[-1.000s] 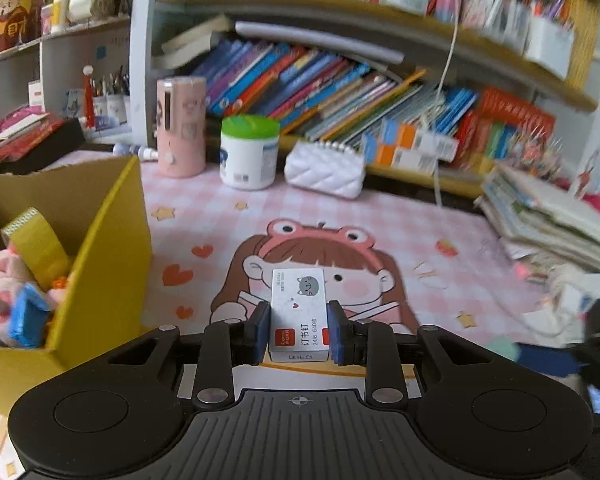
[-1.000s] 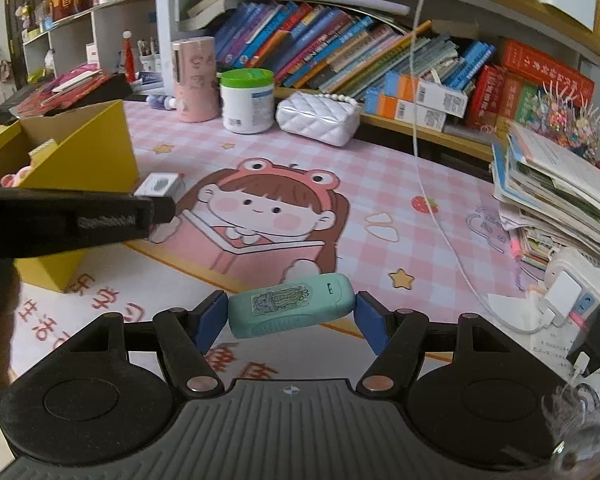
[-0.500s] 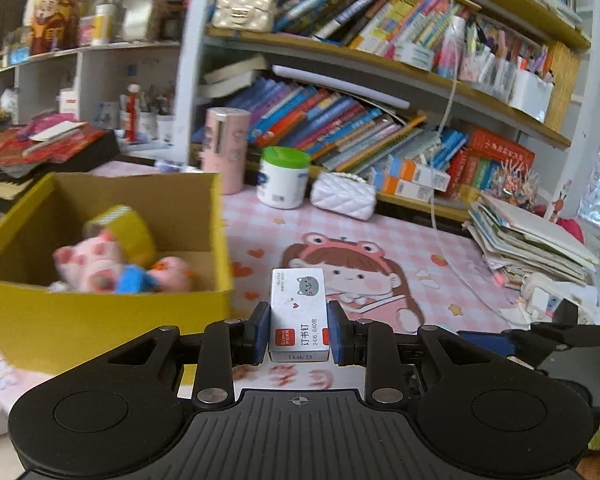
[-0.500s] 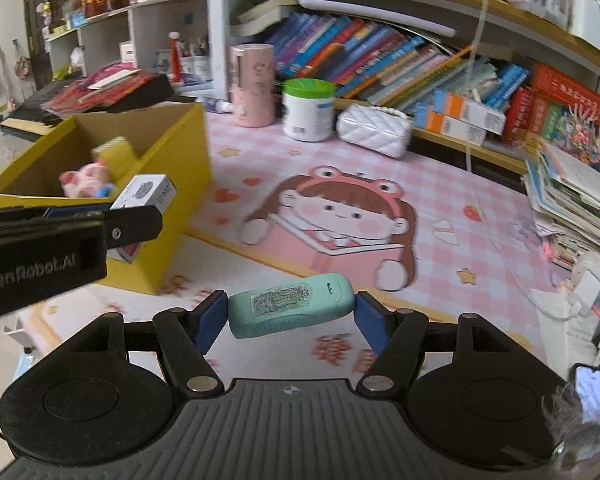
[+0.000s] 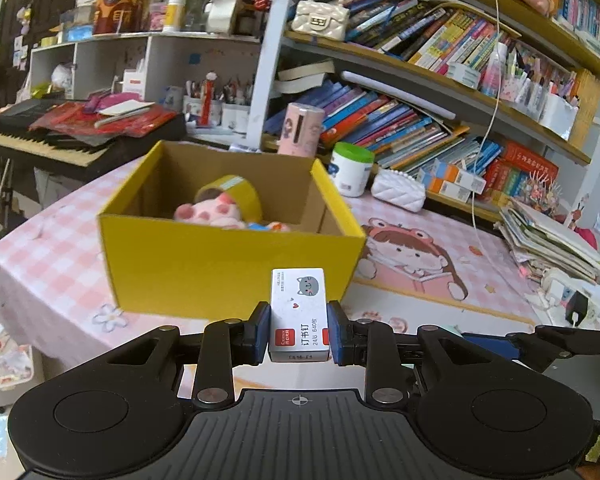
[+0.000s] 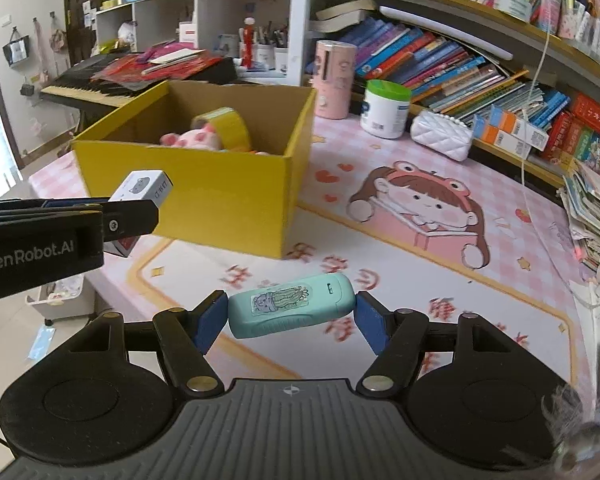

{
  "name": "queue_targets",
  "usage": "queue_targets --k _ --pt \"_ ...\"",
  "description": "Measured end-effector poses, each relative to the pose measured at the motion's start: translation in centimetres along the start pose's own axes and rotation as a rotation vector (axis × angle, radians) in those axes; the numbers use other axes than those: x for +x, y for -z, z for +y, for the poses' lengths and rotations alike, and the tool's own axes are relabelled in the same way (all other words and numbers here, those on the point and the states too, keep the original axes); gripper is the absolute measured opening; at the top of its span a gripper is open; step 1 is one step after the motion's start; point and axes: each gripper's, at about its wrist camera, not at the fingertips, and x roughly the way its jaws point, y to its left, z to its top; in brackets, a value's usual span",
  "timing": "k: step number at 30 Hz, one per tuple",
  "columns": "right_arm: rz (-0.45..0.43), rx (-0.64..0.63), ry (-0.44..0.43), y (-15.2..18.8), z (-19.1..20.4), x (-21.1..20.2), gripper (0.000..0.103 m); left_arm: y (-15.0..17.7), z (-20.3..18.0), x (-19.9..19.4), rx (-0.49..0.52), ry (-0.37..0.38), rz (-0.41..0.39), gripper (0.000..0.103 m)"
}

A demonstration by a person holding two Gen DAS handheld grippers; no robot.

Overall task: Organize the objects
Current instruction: 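Lift the white box and green device and carry both over the yellow box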

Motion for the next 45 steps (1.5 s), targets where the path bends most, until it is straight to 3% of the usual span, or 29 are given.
queue_targets --k 21,45 --pt "0.021 0.009 -0.044 1.8 8.6 -1.4 0.067 2.3 6.4 -5.4 0.016 -0.030 0.000 0.028" --pt "0.006 -0.021 -0.023 0.7 10.8 -1.7 0.067 1.7 8.7 -7.2 -0.023 -0.026 -0.060 0.028"
